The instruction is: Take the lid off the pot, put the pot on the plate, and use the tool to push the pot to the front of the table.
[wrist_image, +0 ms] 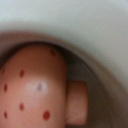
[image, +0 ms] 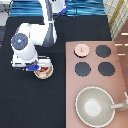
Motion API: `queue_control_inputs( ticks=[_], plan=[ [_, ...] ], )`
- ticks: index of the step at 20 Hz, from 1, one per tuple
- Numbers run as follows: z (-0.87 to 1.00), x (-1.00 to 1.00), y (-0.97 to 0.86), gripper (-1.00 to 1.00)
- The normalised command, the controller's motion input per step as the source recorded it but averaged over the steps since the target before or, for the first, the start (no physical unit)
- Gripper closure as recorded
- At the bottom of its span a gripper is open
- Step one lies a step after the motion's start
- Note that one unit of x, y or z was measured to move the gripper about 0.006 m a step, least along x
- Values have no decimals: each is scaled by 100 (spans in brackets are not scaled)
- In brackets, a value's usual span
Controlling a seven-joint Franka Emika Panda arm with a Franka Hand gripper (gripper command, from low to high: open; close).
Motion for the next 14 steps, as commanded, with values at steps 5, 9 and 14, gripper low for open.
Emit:
queue_control_inputs(
  ticks=[5, 9, 14],
  plan=[
    [59, -30, -24, -100],
    [89, -39, -22, -100],
    [85, -53, -31, -100]
  ],
)
